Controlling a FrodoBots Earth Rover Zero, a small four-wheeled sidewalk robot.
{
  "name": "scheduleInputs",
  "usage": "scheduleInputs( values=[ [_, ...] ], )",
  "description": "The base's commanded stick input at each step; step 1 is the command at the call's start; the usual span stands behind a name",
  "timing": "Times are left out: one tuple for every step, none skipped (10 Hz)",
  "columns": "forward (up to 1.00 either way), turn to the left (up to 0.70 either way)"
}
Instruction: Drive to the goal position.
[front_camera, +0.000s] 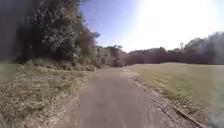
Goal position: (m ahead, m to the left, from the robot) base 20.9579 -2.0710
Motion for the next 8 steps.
scheduleInputs(
  values=[
    [0.5,0.0],
    [0.5,0.0],
    [0.5,0.0],
    [0.5,0.0],
    [0.5,0.0],
    [0.5,0.0],
    [0.5,0.0],
    [0.5,0.0]
  ],
)
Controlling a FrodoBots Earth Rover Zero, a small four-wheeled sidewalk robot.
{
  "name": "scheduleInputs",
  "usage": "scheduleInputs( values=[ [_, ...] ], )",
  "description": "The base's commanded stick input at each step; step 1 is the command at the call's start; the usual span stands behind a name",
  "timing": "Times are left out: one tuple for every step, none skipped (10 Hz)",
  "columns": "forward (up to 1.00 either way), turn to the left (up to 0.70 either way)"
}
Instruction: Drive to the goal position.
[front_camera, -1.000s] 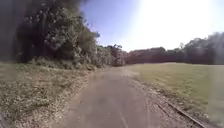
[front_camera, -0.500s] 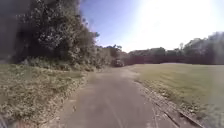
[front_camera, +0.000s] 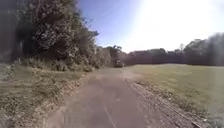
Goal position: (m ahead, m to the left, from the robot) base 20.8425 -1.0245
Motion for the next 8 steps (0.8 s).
scheduleInputs(
  values=[
    [0.5,0.0],
    [0.5,0.0],
    [0.5,0.0],
    [0.5,0.0],
    [0.5,0.0],
    [0.5,0.0],
    [0.5,0.0],
    [0.5,0.0]
  ],
)
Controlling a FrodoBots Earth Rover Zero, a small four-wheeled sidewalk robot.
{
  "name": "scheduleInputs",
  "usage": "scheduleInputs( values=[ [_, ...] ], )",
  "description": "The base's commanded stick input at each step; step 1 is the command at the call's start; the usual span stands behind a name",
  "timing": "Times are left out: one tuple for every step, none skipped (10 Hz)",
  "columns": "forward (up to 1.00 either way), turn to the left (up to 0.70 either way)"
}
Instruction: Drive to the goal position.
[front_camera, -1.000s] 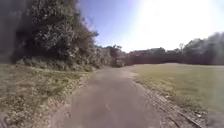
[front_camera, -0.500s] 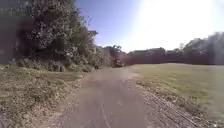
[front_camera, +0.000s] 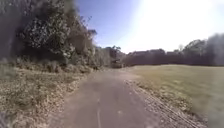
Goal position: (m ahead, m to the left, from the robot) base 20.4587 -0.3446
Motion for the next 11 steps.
scheduleInputs(
  values=[
    [0.5,0.0],
    [0.5,0.0],
    [0.5,0.0],
    [0.5,0.0],
    [0.5,0.0],
    [0.5,0.0],
    [0.5,0.0],
    [0.5,0.0],
    [0.5,0.0],
    [0.5,0.0],
    [0.5,0.0]
  ],
)
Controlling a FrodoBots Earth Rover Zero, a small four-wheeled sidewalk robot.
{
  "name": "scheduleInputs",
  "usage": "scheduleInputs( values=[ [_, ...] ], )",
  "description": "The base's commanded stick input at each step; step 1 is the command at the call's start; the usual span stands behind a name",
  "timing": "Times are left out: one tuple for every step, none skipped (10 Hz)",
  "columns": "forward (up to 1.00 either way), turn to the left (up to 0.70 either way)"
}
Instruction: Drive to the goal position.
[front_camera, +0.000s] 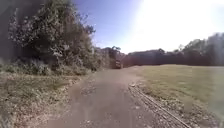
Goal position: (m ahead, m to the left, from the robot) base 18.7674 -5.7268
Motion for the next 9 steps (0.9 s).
scheduleInputs(
  values=[
    [0.5,0.0],
    [0.5,0.0],
    [0.5,0.0],
    [0.5,0.0],
    [0.5,0.5],
    [0.5,0.5],
    [0.5,0.24],
    [0.5,0.0],
    [0.5,0.0]
  ],
)
